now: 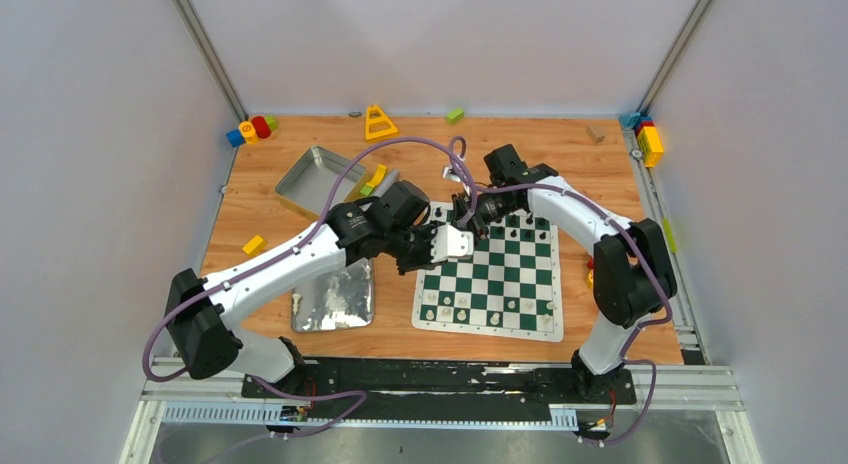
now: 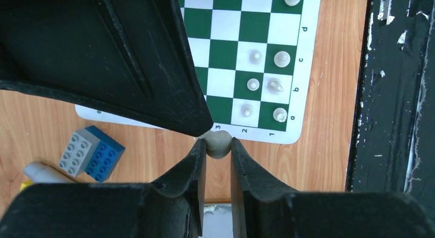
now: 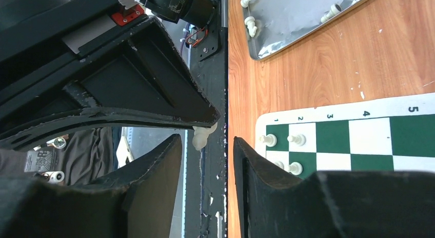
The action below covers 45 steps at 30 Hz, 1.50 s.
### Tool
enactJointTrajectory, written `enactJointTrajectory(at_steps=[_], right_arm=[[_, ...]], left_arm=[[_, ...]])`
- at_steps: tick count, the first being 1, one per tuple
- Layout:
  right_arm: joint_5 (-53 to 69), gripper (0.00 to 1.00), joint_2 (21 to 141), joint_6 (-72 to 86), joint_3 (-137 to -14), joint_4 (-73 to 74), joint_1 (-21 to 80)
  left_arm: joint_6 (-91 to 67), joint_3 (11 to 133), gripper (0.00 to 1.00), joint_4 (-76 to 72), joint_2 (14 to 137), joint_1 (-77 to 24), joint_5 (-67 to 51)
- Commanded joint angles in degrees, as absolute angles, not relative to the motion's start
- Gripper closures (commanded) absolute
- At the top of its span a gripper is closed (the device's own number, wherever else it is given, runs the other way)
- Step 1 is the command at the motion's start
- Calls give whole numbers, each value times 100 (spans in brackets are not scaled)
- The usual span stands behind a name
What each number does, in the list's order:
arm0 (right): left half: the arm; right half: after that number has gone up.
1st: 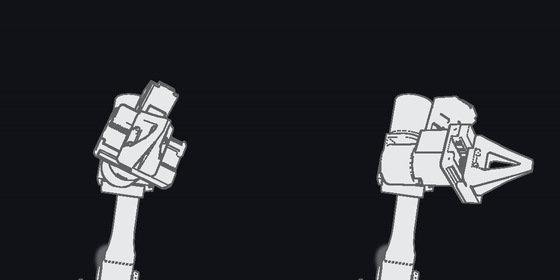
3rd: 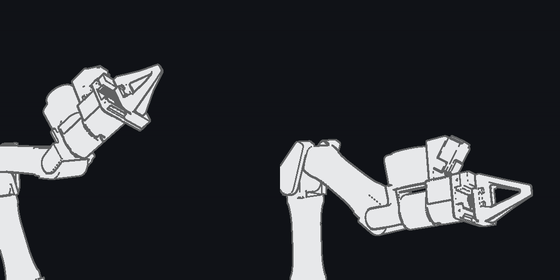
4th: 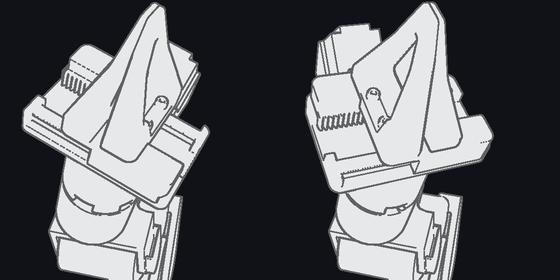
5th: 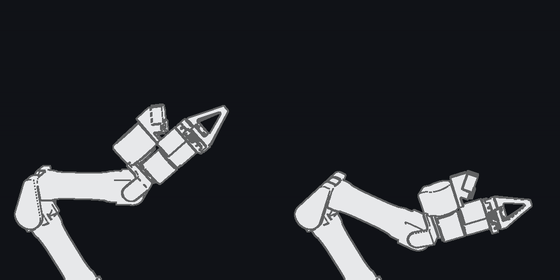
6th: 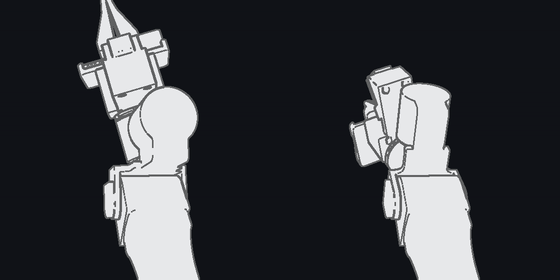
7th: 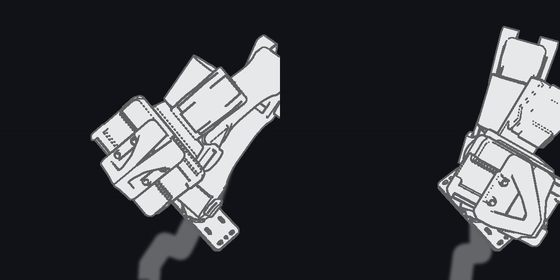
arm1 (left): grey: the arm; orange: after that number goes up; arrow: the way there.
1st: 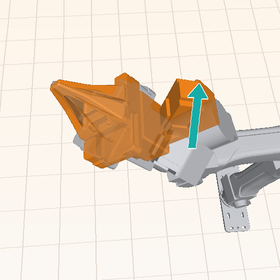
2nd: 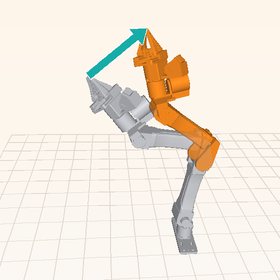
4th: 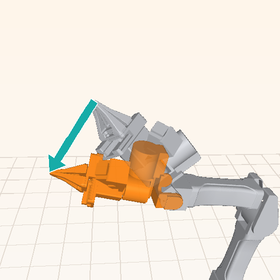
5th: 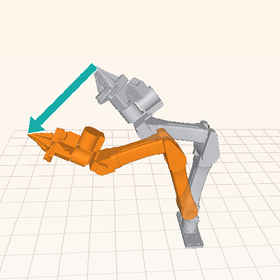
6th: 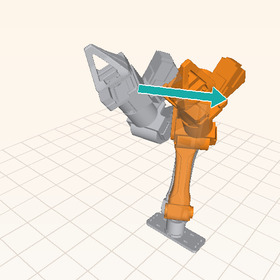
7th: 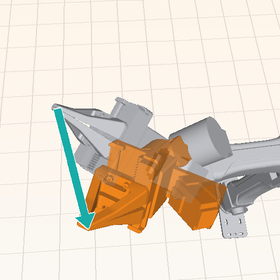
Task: Set up the chess pieces on the board
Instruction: Place the chess piece on the chessboard.
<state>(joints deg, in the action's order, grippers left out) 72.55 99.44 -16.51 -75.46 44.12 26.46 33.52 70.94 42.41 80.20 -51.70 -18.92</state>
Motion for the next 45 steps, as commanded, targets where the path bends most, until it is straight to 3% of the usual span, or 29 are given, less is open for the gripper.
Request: enactJointTrajectory(at_steps=[1, 26, 31, 39, 42, 45], right_arm=[[7523, 58, 10005, -1690, -7812, 4368, 2722], [7492, 94, 10088, -1713, -7831, 4403, 2874], [7179, 100, 9947, -1723, -7802, 4433, 2746], [6344, 100, 9426, -1865, -7475, 4555, 2263], [5767, 100, 9122, -2010, -7227, 4717, 2046], [5072, 100, 8714, -2272, -6875, 4938, 1887]], left_arm=[[3287, 7330, 83, 4167, 8020, -5218, -1895], [3250, 7317, 79, 4119, 7998, -5220, -1643], [3151, 7121, 56, 3930, 7845, -5218, -1347], [3202, 6492, 20, 3556, 7168, -5178, -728], [3220, 6255, 8, 3467, 6877, -5013, -611], [3155, 5987, 2, 3427, 6557, -4749, -604]])
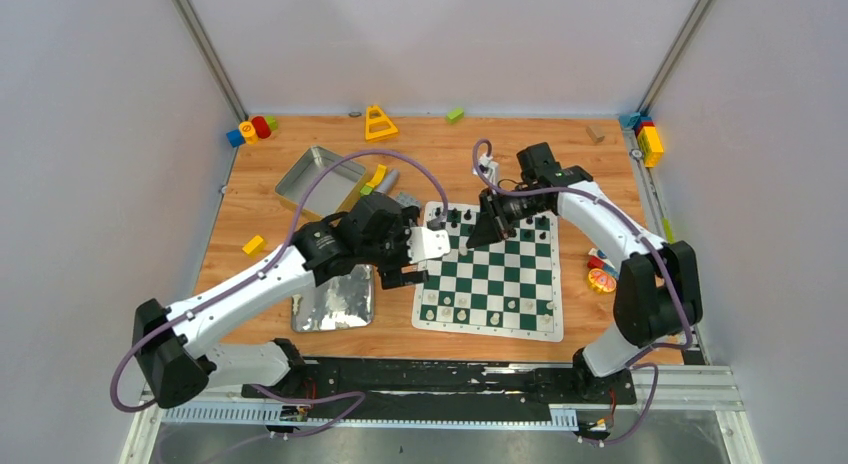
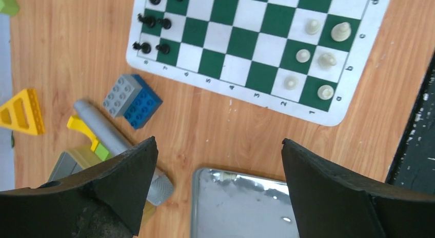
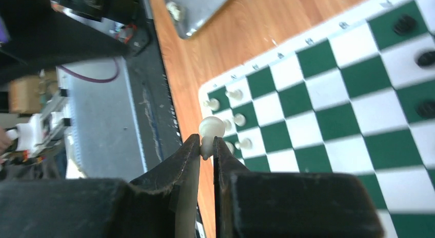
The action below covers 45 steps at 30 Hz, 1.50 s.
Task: Set up the chess pieces on the board
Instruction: Place the chess piece on the chessboard.
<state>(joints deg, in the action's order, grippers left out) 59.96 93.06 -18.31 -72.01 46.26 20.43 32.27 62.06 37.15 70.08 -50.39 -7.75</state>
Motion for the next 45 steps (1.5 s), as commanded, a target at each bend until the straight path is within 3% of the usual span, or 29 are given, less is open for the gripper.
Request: enactJointTrajectory(at_steps=[1, 11, 22, 45], right_arm=[[4797, 100, 8495, -2375, -6761, 5013, 1875], [2871, 100, 7188, -3441, -5894, 6042, 2053], [1779, 99, 6981, -3149, -4796, 5536, 3170], [1543, 99, 7334, -2927, -4249, 4732, 3774]], left_arm=[[3109, 5951, 1, 3432, 6513, -4593, -610], [2666, 5869, 0, 3478, 6314, -3124, -1087], [2328, 6191, 0, 3532, 6763, -2437, -1014], [2440, 6178, 0, 3621, 6799, -2261, -934]])
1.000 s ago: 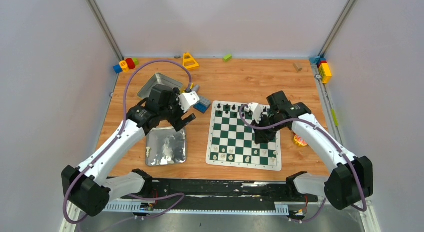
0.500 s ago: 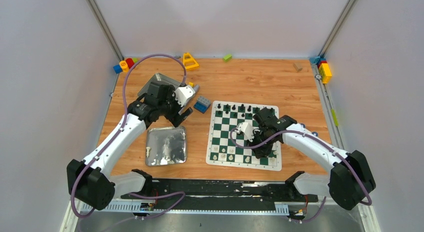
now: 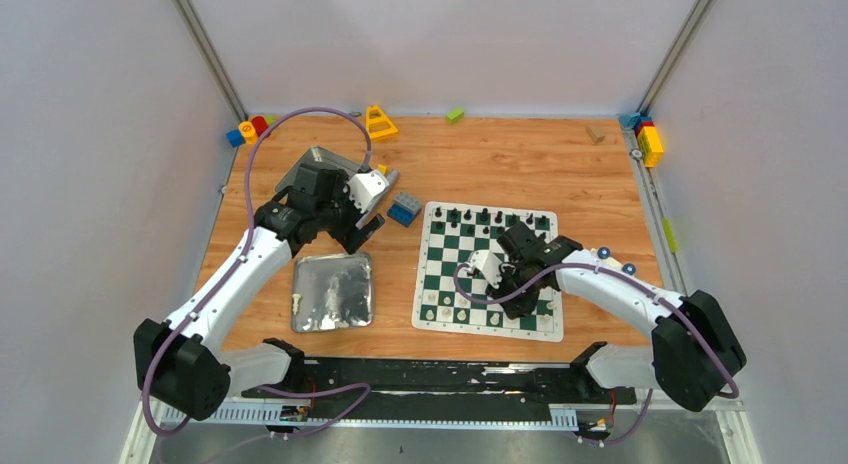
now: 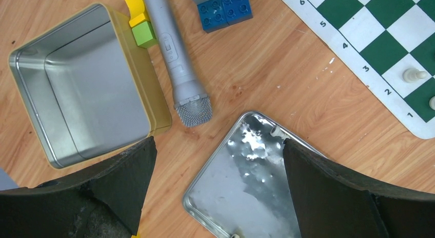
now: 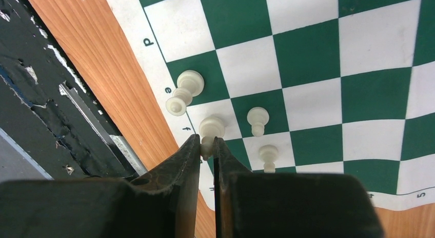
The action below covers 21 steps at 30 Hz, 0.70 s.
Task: Set up the chess pieces on the board
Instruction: Place the chess piece on the chessboard.
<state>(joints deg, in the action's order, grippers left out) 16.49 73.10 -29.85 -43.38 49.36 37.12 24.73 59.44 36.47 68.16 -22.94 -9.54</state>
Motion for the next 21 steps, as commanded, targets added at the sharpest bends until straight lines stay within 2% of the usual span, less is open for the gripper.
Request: enactJointTrajectory(at_steps=[1, 21], right_arm=[[1543, 99, 7335, -2922, -4234, 4728, 3777], [1412, 97, 7357, -2895, -4062, 4631, 3919]], left_arm=[[2442, 6170, 0, 3621, 6808, -2264, -926], [2495, 6138, 0, 3625, 6806, -2259, -862]])
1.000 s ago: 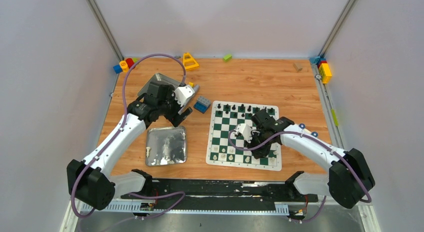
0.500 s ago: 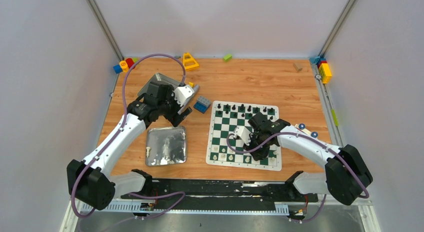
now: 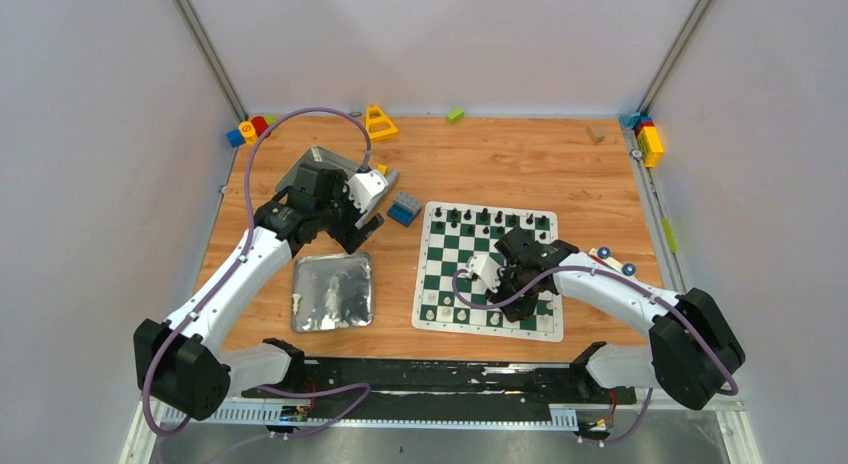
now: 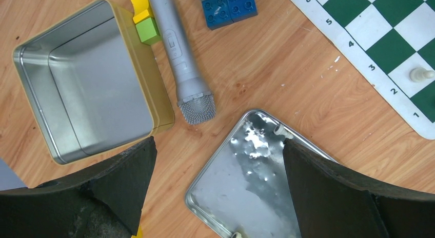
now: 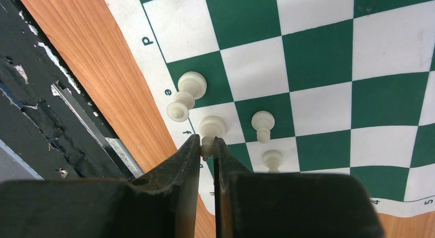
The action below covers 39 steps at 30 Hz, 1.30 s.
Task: Set up the chess pieces on the board
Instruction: Place the chess piece on the chessboard.
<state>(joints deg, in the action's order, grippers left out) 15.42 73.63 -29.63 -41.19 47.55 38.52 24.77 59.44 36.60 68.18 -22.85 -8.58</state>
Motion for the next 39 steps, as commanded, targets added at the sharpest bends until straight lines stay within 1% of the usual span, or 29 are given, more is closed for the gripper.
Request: enactJointTrajectory(at_steps=[1, 6, 8, 16, 22, 27, 32, 36, 39], right_arm=[[1398, 97, 7358, -2893, -4056, 4625, 3920], [1380, 94, 7367, -2871, -4052, 4631, 3930], [1370, 90, 7366, -2869, -4052, 4630, 3948], [1325, 66, 7173, -2796, -4224, 4704, 3959], [1401, 51, 6865, -2786, -4582, 4917, 3955], [1456, 49, 6585, -2792, -4962, 4937, 3857], [1911, 48, 6532, -2711, -5248, 4726, 3572], [2103, 49, 6598, -2609, -5232, 4387, 3542], [2215, 50, 6729, -2556, -5168, 4217, 3542]], left_arm=[[2496, 6138, 0, 3623, 6808, -2259, -861], [2517, 6096, 0, 3630, 6798, -2260, -849], [2517, 6087, 0, 3630, 6781, -2259, -844], [2540, 5990, 0, 3617, 6723, -2259, -805], [2780, 5851, 0, 3717, 6672, -2254, -631], [3329, 5626, 0, 4419, 6592, -2128, -502], [3833, 5228, 1, 5323, 6635, -1899, -332], [4168, 4661, 2, 5453, 6560, -1773, -60], [4347, 4359, 4, 5402, 6728, -1593, 114]])
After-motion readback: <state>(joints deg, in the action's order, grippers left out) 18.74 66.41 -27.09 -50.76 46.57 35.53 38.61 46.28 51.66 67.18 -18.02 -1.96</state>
